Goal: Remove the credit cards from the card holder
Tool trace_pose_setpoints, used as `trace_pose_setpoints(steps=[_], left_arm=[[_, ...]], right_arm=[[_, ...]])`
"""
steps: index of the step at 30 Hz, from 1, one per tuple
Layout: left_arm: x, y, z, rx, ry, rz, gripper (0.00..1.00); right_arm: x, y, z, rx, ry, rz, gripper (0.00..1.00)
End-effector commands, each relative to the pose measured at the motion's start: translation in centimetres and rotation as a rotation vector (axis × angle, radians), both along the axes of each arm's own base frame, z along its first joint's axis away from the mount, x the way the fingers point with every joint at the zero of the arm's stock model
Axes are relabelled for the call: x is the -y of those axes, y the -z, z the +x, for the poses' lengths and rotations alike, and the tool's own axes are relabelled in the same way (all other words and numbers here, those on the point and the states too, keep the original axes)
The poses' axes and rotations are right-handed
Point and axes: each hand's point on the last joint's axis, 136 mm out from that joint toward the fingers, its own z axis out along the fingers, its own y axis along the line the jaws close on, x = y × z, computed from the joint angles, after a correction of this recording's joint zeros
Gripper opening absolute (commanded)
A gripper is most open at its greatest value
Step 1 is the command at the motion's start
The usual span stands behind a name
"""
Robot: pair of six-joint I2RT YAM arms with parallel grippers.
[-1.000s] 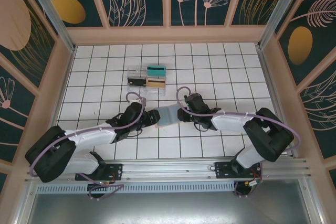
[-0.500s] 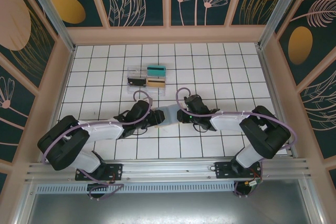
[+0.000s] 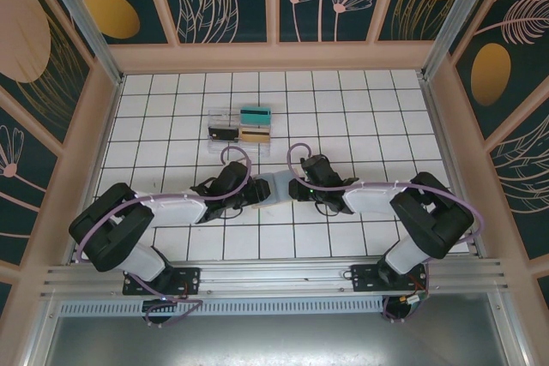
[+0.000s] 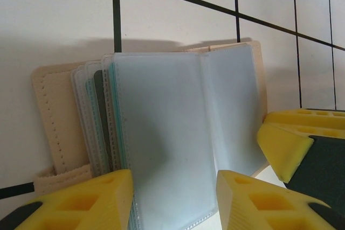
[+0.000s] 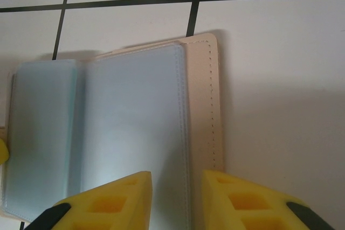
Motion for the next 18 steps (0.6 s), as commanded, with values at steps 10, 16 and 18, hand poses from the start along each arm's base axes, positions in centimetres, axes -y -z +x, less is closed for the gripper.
trace_pose_setpoints(steps=[10, 16, 18], left_arm=[[2.4, -0.4, 0.0, -0.002, 0.076, -0.059, 0.51], [2.7, -0.7, 0.0, 0.005, 0.087, -0.071, 0.63], [2.7, -0.8, 0.0, 0.008, 0.091, -0.074, 0.65]], right_arm=[[-0.6, 1.3, -0.8, -0.049, -0.020, 0.008, 0.31], [-0.5, 1.5, -0.9, -0.054, -0.020, 0.006, 0.31], [-0.5, 1.6, -1.0, -0.056, -0.021, 0.004, 0.31]])
